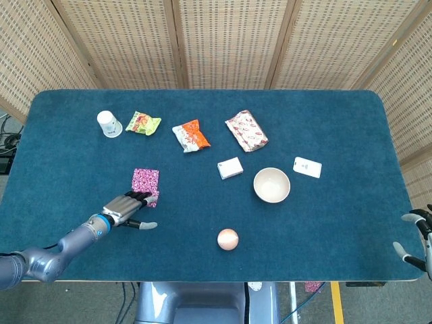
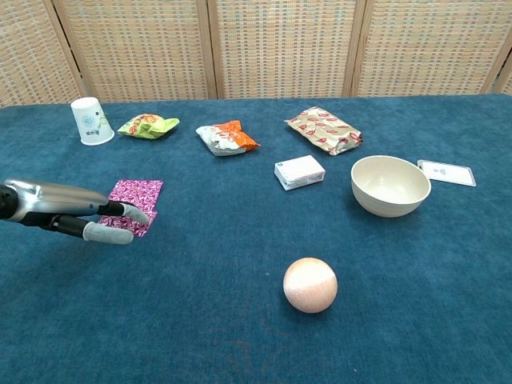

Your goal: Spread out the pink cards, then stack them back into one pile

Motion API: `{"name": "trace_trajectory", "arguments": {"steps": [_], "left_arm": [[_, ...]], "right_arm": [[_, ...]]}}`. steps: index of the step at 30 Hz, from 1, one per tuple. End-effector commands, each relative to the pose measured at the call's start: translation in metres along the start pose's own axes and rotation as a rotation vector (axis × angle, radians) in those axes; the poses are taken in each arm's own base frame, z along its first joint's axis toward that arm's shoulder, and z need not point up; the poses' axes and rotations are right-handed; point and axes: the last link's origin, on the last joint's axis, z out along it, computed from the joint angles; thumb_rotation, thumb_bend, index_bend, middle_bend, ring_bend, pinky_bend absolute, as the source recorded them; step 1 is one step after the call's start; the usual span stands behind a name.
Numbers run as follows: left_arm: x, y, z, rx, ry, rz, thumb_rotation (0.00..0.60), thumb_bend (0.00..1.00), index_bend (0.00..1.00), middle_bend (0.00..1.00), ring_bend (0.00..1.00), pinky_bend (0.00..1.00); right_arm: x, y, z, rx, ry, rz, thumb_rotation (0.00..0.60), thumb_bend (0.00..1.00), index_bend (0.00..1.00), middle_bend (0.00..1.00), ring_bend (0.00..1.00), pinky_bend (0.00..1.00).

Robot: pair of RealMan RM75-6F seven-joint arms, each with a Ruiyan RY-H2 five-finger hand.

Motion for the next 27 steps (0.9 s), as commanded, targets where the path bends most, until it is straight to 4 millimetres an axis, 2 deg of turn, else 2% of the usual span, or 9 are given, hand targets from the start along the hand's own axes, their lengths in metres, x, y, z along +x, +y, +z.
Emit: {"name": "trace_trajectory", "arguments": {"steps": [1,12,16,21,27], "left_arm": [[-0.001,0.002,-0.003,-0.005,-0.001,0.008,0.007,0.00,0.00,0.00,0.00,0.04],[-0.005,0.015,-0.015,-0.046,-0.020,0.036,0.006,0.00,0.00,0.00,0.00,0.04],[0.001,0.020,-0.020,-0.065,0.027,0.045,0.005,0.00,0.00,0.00,0.00,0.04],[0.013,0.013,-0.017,-0.043,0.093,0.028,0.006,0.00,0.00,0.00,0.00,0.04],[0.025,-0.003,-0.004,0.014,0.132,0.005,0.006,0.00,0.00,0.00,0.00,0.04]], "right_arm": [[0.000,0.000,0.000,-0.001,0.001,0.000,0.600,0.23,0.35,0.31,0.16,0.14],[0.000,0.001,0.000,-0.003,0.004,0.002,0.600,0.23,0.35,0.31,0.16,0.14],[0.000,0.001,0.001,0.000,0.004,0.003,0.600,0.23,0.35,0.31,0.16,0.14],[0.000,0.001,0.002,0.002,0.004,0.004,0.600,0.23,0.35,0.31,0.16,0.14],[0.000,0.001,0.000,-0.002,0.005,0.002,0.600,0.23,0.35,0.31,0.16,0.14]]}}
